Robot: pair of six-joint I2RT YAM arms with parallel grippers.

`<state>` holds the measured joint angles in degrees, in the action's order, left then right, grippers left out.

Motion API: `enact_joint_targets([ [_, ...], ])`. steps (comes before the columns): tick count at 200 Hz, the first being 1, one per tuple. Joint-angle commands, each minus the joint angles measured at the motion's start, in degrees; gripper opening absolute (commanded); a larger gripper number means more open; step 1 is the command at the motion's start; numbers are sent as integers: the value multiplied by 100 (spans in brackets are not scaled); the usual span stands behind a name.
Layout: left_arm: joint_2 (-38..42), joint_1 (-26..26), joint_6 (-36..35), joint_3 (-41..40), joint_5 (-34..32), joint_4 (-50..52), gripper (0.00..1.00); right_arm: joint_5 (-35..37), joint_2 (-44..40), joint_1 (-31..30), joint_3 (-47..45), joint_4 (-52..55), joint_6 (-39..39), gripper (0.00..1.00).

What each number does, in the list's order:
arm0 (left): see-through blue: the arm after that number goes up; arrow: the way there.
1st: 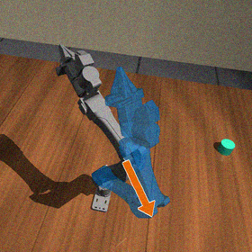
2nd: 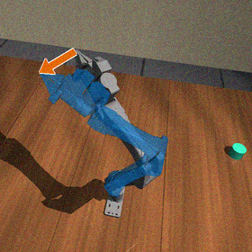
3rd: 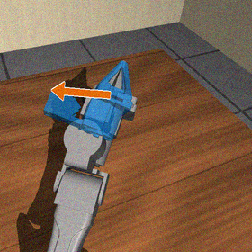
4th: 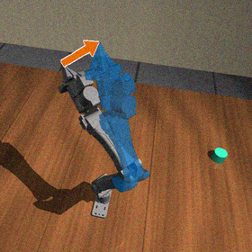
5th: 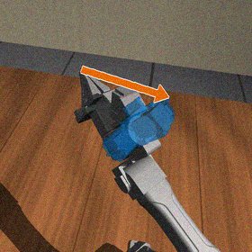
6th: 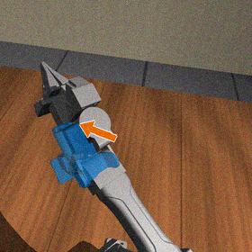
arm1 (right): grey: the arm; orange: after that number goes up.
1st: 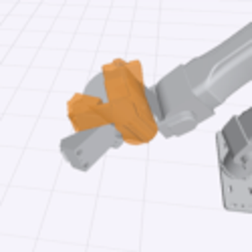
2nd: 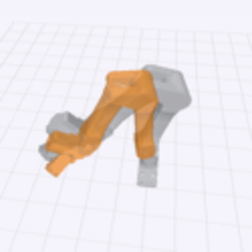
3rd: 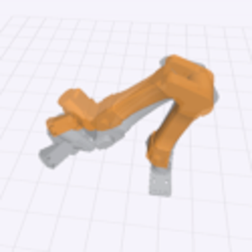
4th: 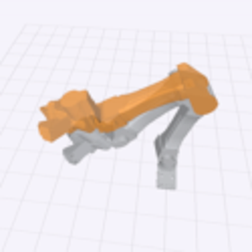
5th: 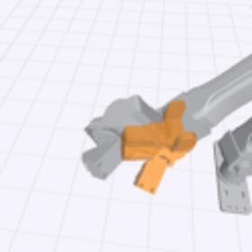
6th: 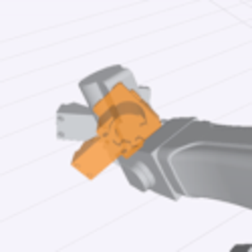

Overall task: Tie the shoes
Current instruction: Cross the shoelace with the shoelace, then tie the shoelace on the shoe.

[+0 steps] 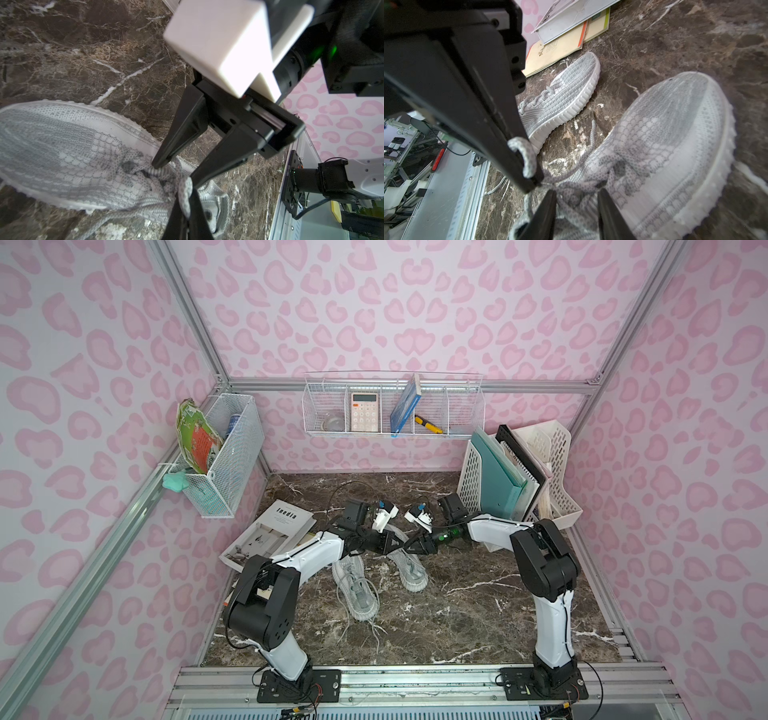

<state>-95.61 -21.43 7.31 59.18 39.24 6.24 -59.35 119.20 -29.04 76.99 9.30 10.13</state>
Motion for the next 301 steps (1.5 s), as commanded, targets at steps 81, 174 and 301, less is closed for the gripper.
enact_joint_targets([
  [81, 9, -1, -89, 2, 93, -18, 0, -51, -107, 47, -59, -51, -98, 16],
  [174, 124, -1, -103, -73, -29, 31, 0, 820, -498, 54, -454, -325, -1031, 0],
  [301, 78, 16, -116, -75, -126, 70, 0, 1812, -818, -74, -675, 307, -1202, 0],
])
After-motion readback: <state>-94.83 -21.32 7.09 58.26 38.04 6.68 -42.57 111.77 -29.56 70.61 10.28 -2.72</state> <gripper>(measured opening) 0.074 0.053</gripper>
